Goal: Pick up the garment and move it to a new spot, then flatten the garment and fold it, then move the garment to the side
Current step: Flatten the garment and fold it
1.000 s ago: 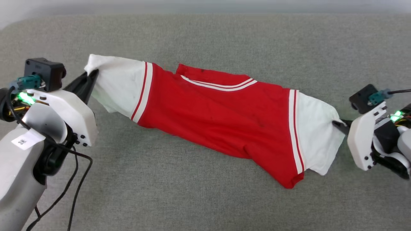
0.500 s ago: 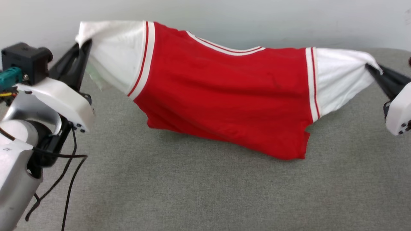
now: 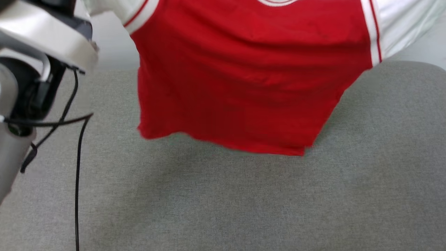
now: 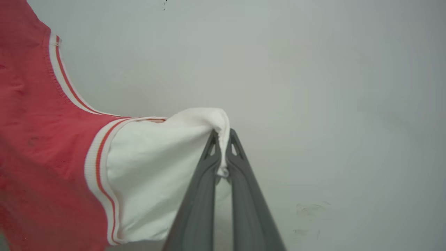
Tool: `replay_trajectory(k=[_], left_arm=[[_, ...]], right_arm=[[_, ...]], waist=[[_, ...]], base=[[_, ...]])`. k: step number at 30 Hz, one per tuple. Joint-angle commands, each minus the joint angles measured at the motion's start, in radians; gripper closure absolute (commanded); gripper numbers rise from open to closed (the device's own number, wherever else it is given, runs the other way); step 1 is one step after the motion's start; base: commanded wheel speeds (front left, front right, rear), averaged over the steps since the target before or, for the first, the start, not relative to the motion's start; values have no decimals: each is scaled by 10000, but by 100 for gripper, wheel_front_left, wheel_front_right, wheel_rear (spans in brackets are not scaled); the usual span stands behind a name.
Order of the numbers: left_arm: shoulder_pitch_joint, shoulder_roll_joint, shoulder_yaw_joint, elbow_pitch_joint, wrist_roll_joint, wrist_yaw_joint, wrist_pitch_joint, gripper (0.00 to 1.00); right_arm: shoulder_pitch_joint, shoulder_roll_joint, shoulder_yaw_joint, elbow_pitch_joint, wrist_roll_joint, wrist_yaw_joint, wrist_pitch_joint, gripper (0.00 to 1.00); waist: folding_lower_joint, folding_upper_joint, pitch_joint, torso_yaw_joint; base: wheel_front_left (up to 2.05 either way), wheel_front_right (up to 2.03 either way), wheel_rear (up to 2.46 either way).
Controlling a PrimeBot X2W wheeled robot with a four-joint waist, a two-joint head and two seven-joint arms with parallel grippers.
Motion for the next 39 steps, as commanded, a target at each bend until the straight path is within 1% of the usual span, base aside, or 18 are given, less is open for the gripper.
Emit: replay_trajectory(k=[1, 4, 8, 12, 16, 23, 27, 34, 39], left_arm=[[-263, -99, 50, 23, -15, -63, 30, 100], [-1010, -227, 93, 190, 22, -184, 114, 100], [-1974, -492, 63, 569, 65, -377, 249, 100], [-2782, -729, 17, 1026, 62, -573, 326, 100], [-3681, -940, -15, 1719, 87, -859, 387, 100], [-5628, -1420, -29, 3457, 304, -1322, 146, 100], [-6792, -1696, 7, 4532, 442, -1561, -114, 100], [-8506, -2082, 70, 6263, 595, -1834, -691, 100], [-9108, -2331, 26, 7224, 618, -2005, -1160, 100]], right_arm=[[-219, 93, -167, -168, -134, -14, 95, 100], [-504, 268, -712, -650, -461, -14, 535, 100], [-1016, 494, -1052, -998, -757, -14, 1056, 100], [-1670, 664, -984, -1041, -939, -14, 1357, 100], [-2673, 680, -742, -759, -1162, -14, 1575, 100], [-5029, 836, -202, 600, -1527, -14, 1463, 100], [-6481, 902, 262, 1502, -1894, -14, 1102, 100], [-8762, 1121, 1111, 3075, -2471, -14, 307, 100], [-9773, 1437, 1632, 4275, -2573, -14, -185, 100]], waist=[[0, -1, 17, -4], [0, -1, 118, -9], [0, -1, 408, -21], [0, -1, 860, -51], [0, -1, 1553, -95], [0, -1, 2917, -172], [0, -1, 3591, -215], [0, -1, 4460, -190], [0, -1, 4909, -157]], base=[[0, 0, 0], [0, 0, 0], [0, 0, 0], [0, 0, 0], [0, 0, 0], [0, 0, 0], [0, 0, 0], [0, 0, 0], [0, 0, 0]])
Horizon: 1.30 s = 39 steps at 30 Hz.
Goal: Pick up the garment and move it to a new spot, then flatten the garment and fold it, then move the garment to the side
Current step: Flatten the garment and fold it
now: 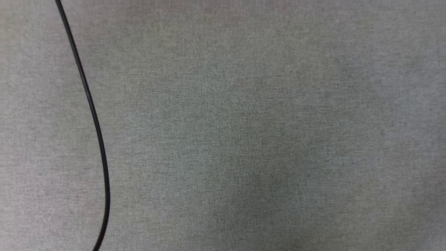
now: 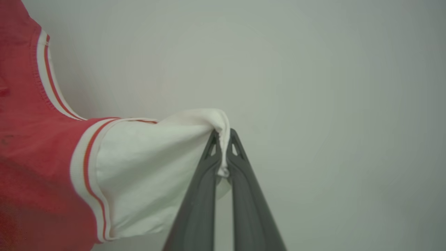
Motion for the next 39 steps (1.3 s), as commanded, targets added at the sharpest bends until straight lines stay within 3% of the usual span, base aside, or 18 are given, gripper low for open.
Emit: replay_trajectory(k=[1, 8, 10, 18, 26, 34, 39], left_arm=[[-109, -71, -29, 230, -20, -67, -134, 100], [541, -233, -225, 1247, -174, -334, -896, 100], [1468, -254, -258, 1473, -315, -381, -1477, 100], [4009, -230, -207, 1261, -707, -250, -2011, 100], [8066, 108, 170, -73, -1172, 404, -2212, 100], [12753, 447, 765, -2511, -1870, 1435, -2243, 100], [14726, 478, 925, -3198, -2193, 1683, -2238, 100]], right_arm=[[-221, 98, 117, 282, -31, -14, -165, 100], [80, 523, 993, 1527, 483, -14, -1033, 100], [786, 713, 1346, 1994, 895, -14, -1599, 100], [2782, 928, 2049, 2217, 1617, -14, -2534, 100], [5879, 921, 2560, 1424, 2085, -14, -3261, 100], [9367, 616, 2385, 401, 2435, -14, -3384, 100], [11264, 442, 1996, 28, 2519, -14, -3319, 100]], waist=[[-2, 0, 206, 26], [-2, 0, 360, 20], [-2, 0, 205, 26], [-2, 0, -309, 37], [-2, 0, -1323, -43], [-2, 0, -2557, -30], [-2, 0, -3239, -20]], base=[[0, 0, 0], [0, 0, 0], [0, 0, 0], [0, 0, 0], [0, 0, 0], [0, 0, 0], [0, 0, 0]])
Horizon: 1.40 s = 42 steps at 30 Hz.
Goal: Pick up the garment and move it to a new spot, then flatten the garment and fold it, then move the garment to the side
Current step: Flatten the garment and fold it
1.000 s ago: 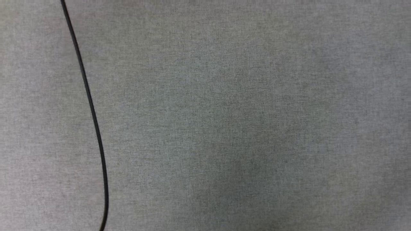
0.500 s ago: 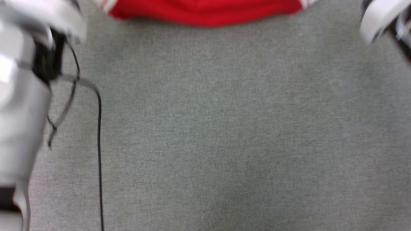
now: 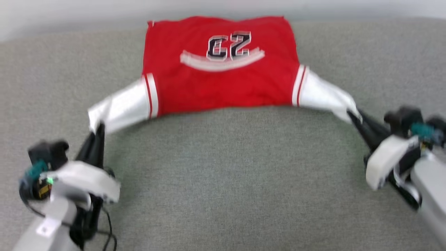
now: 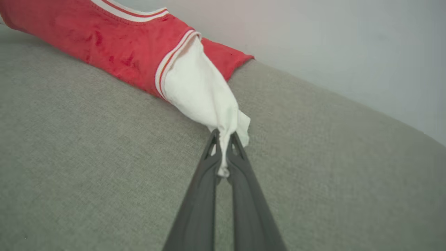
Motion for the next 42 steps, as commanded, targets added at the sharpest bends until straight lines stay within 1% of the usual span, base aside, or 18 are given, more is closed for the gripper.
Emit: replay_trajectory(k=[1, 6, 14, 19, 23, 27, 32, 33, 34, 35, 38, 42], left_arm=[[284, -31, 87, -67, -58, 74, -49, 100], [1681, -147, 180, -175, -184, 219, -49, 100], [3445, -301, 627, -242, -284, 420, -41, 100], [4248, -411, 876, -328, -160, 474, -41, 100], [4805, -542, 1111, -496, -100, 531, -41, 100], [5118, -653, 1219, -664, 33, 599, -41, 100], [5159, -738, 1155, -892, 189, 628, -42, 100], [5126, -737, 1131, -934, 220, 637, -42, 100], [5079, -747, 1111, -980, 224, 644, -42, 100], [5028, -768, 1087, -1029, 253, 656, -42, 100], [4885, -830, 1055, -1211, 329, 678, -42, 100], [4778, -901, 1103, -1564, 504, 772, -42, 100]], right_arm=[[377, -10, -87, -54, 78, -14, 27, 100], [2168, 74, -847, -153, 113, -14, 99, 100], [4745, 248, -2486, -507, -67, -16, 166, 100], [6393, 450, -3542, -1039, -409, -16, 368, 100], [7574, 651, -4332, -1631, -722, -17, 739, 100], [8417, 890, -5181, -2232, -869, -17, 1147, 100], [8824, 1229, -5796, -2998, -1079, -17, 1606, 100], [8847, 1301, -5871, -3146, -1111, -17, 1700, 64], [8837, 1342, -5973, -3327, -1125, -17, 1759, 10], [8806, 1354, -6108, -3485, -1123, -17, 1774, 0], [8603, 1182, -6513, -4006, -1169, -14, 1911, 0], [8045, 710, -7254, -4959, -1278, -13, 2097, 0]], waist=[[3, -1, -362, -5], [3, -1, -972, -15], [3, -1, -1746, 15], [3, -1, -2049, 86], [3, -1, -2192, 129], [3, -1, -2249, 184], [3, -1, -2240, 225], [3, -1, -2232, 229], [3, -1, -2213, 235], [3, -1, -2190, 246], [3, -1, -2104, 256], [3, -1, -1874, 312]], base=[[0, 0, 0], [0, 0, 0], [0, 0, 0], [0, 0, 0], [0, 0, 0], [0, 0, 0], [0, 0, 0], [0, 0, 0], [0, 0, 0], [0, 0, 0], [0, 0, 0], [0, 0, 0]])
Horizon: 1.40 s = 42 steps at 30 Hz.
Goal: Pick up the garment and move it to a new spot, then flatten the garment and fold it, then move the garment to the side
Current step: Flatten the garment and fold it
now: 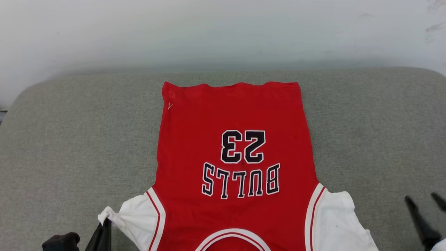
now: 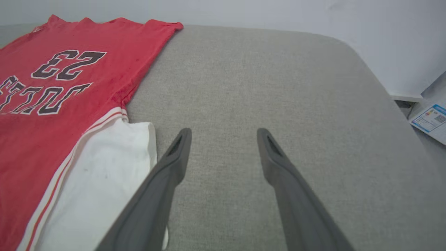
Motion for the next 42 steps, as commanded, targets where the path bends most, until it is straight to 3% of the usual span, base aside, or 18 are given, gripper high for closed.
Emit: replay_trajectory(k=[1, 4, 9, 14, 16, 19, 21, 29, 32, 35, 42], left_arm=[[-145, -31, 26, -144, 95, 86, -26, 100], [-312, -83, 22, -499, 305, 143, -26, 100], [-661, -139, -28, -974, 598, 228, -26, 100], [-1410, -459, -130, -1390, 967, 158, -27, 100], [-1528, -546, -148, -1434, 1030, 134, -27, 100], [-2058, -879, -190, -1553, 1277, -43, -25, 100], [-2165, -960, -170, -1557, 1347, -71, -25, 100], [-2761, -1555, 2, -1661, 1872, -457, -25, 100], [-2961, -1773, 56, -1710, 2076, -591, -27, 100], [-3107, -1947, 101, -1743, 2252, -746, -25, 100], [-3387, -2402, 211, -1759, 2577, -1043, -25, 100]], right_arm=[[-417, -159, -307, -343, -35, -11, 34, 0], [-1239, -434, -939, -1036, 82, -11, 200, 0], [-2799, -1049, -1112, -1671, 131, -11, 617, 0], [-5692, -1993, -173, -1777, 459, -11, 1966, 0], [-6184, -2084, 24, -1693, 590, -11, 2310, 0], [-8263, -2429, 1017, -1114, 1077, -11, 4001, 0], [-8794, -2409, 1241, -855, 1268, -11, 4448, 0], [-11793, -2468, 2947, 1265, 2437, -11, 8696, 0], [-12527, -2408, 3405, 1872, 2418, -11, 9752, 0], [-13043, -2219, 3594, 2450, 2370, -11, 10336, 0], [-13665, -1820, 3981, 3564, 1824, -11, 10390, 0]], waist=[[0, -1, 169, 65], [0, -1, 467, 210], [0, -1, 1067, 510], [0, -1, 2128, 1090], [0, -1, 2300, 1169], [0, -1, 3023, 1525], [0, -1, 3162, 1605], [0, -1, 4247, 2141], [0, -1, 4627, 2346], [0, -1, 4988, 2532], [0, -1, 5705, 2873]], base=[[0, 0, 0], [0, 0, 0], [0, 0, 0], [0, 0, 0], [0, 0, 0], [0, 0, 0], [0, 0, 0], [0, 0, 0], [0, 0, 0], [0, 0, 0], [0, 0, 0]])
